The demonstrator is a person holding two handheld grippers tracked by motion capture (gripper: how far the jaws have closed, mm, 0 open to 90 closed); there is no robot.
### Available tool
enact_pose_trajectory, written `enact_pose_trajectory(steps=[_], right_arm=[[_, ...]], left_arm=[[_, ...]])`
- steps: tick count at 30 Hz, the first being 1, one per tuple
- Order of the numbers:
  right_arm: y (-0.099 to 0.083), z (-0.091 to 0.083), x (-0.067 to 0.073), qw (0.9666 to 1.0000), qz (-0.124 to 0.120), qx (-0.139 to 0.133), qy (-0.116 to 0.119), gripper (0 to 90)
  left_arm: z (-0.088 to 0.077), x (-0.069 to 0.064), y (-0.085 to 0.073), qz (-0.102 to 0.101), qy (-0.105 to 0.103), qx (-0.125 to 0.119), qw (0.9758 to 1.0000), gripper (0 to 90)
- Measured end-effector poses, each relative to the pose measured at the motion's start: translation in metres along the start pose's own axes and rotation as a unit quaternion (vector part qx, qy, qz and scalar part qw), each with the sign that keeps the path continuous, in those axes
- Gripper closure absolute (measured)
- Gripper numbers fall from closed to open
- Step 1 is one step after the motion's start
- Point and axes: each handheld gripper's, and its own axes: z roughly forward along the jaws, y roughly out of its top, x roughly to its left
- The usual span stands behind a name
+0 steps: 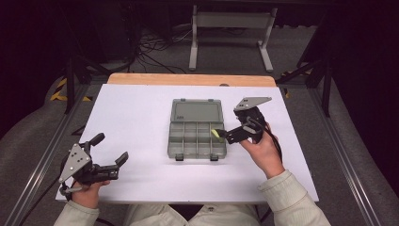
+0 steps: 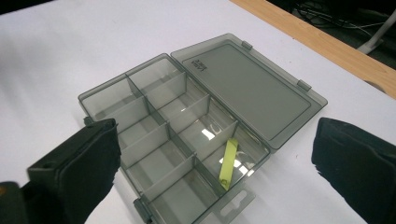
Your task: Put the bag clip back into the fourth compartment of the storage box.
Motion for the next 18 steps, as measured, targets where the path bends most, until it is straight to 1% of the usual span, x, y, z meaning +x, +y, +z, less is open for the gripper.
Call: enact_pose_trajectory(steps=[1, 3, 7, 9, 11, 15, 18], right_arm=[[-0.005, -0.007, -0.001, 1.0, 0.001, -0.007, 0.001, 1.2], [-0.007, -0.01, -0.002, 0.9999, 0.0, -0.01, -0.001, 1.0], [-0.019, -0.023, -0.004, 0.9991, 0.0, -0.042, -0.001, 0.7], [-0.024, -0.027, -0.005, 0.9985, -0.002, -0.055, -0.001, 0.7], [-0.029, -0.031, -0.006, 0.9982, -0.003, -0.06, -0.001, 0.7], [-0.04, -0.039, -0.007, 0.9965, -0.002, -0.084, 0.003, 0.4], [-0.049, -0.045, -0.008, 0.9943, -0.007, -0.107, -0.002, 0.3]], left_arm=[[0.0, 0.0, 0.0, 0.0, 0.0, 0.0, 1.0, 0.2], [0.0, 0.0, 0.0, 0.0, 0.0, 0.0, 1.0, 0.3], [0.0, -0.001, 0.0, 0.0, 0.0, 0.0, 1.0, 0.3], [0.0, -0.001, 0.0, 0.0, 0.001, 0.001, 1.0, 0.2], [0.0, -0.001, 0.0, 0.0, 0.001, 0.002, 1.0, 0.2], [0.0, -0.001, 0.0, 0.0, 0.001, 0.002, 1.0, 0.3], [0.0, -0.001, 0.0, 0.0, 0.001, 0.001, 1.0, 0.3]])
